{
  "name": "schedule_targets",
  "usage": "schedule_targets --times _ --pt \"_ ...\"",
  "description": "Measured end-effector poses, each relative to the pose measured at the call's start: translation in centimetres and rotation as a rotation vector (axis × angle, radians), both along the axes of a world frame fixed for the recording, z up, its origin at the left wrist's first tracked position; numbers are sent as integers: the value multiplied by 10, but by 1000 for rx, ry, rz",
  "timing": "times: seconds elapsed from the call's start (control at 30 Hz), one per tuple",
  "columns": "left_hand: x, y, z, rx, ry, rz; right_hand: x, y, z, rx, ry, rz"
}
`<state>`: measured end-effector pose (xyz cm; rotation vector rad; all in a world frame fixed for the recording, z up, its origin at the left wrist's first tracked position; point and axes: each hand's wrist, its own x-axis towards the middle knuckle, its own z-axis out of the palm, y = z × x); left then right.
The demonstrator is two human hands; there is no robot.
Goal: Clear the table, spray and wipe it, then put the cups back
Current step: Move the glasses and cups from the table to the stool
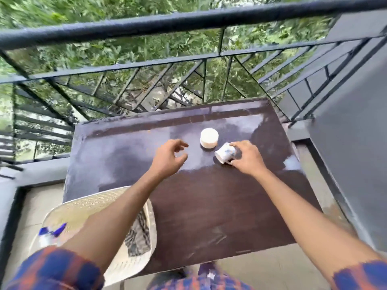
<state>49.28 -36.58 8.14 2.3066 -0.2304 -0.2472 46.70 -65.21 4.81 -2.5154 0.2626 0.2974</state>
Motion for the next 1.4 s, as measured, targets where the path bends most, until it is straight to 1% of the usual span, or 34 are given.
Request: schedule_targets --times 0.03,0.13,0.33,0.4,0.5,0.6,0.73,0.8,0.87,0.93,1.03,1.1,1.2,1.3,1.4 --pt "1 -3 -6 23 10 -20 2 1 -3 8 3 21" --pt "22 -27 -25 97 50 -81 16 -8 -11 40 104 60" --pt "78 -63 -60 206 64 -177 47 -20 -34 -25 203 279" --pt "95 -74 -72 228 34 -235 58 -23 -43 -56 212 368" --pt "114 -88 -93 302 48 -345 72 -23 -49 -67 214 496" --pt "119 -99 -110 312 32 -382 77 -22 -47 -48 204 481" --pt "120 -104 -115 250 35 -343 73 -22 -47 -7 199 393" --pt "120 -103 -109 200 26 -298 68 -23 -45 22 150 334" --pt "117 -99 -101 99 59 -211 61 -26 -42 41 93 261" --pt "112 -92 -91 -42 120 -117 52 -27 -38 74 40 172" --pt "102 -76 -71 -191 123 -36 39 -25 -27 119 -10 51" --pt "93 -61 -54 -206 95 -11 34 -18 -15 122 -44 12" --pt "78 -35 -26 -138 57 -3 34 0 3 141 -93 1" --pt "57 0 7 -70 8 58 40 30 26 184 -162 79" --pt "28 43 44 -59 -98 213 43 71 52 256 -242 172"
